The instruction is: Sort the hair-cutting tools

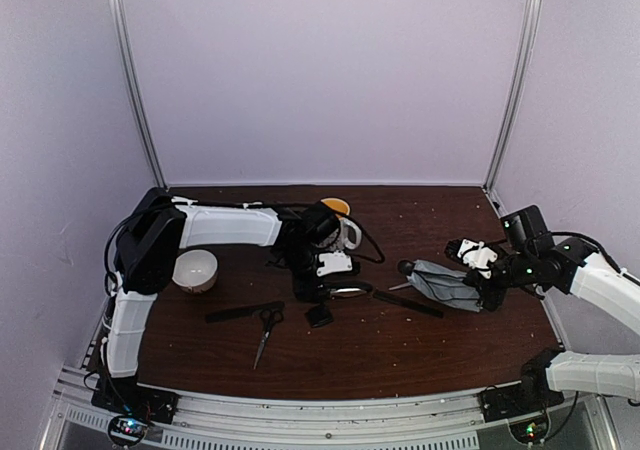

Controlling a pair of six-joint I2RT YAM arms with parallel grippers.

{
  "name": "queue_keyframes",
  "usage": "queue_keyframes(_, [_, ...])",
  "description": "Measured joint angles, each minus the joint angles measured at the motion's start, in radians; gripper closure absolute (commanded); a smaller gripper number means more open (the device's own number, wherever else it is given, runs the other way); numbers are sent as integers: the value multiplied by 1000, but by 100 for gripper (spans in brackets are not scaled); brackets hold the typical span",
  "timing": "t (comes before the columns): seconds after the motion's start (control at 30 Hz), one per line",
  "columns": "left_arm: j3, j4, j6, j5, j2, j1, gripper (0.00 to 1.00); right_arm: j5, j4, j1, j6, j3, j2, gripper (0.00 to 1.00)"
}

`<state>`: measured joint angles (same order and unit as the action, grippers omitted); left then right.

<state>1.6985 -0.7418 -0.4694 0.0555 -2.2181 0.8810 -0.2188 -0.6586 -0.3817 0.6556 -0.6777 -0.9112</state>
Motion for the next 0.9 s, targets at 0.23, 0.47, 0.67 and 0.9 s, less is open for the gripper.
queue_keyframes(0.23, [13, -16, -8, -19, 0, 5, 32, 6, 2, -5, 0, 2, -5, 100])
queue_keyframes(0.47, [13, -19, -13, -31, 0, 8, 40, 11, 3, -5, 0, 2, -5, 100])
queue_keyframes(0.67, [14, -20, -16, -31, 0, 10, 48, 11, 4, -6, 0, 3, -5, 100])
queue_keyframes(0.9, [14, -21, -14, -27, 3, 10, 55, 11, 5, -8, 0, 4, -16, 100])
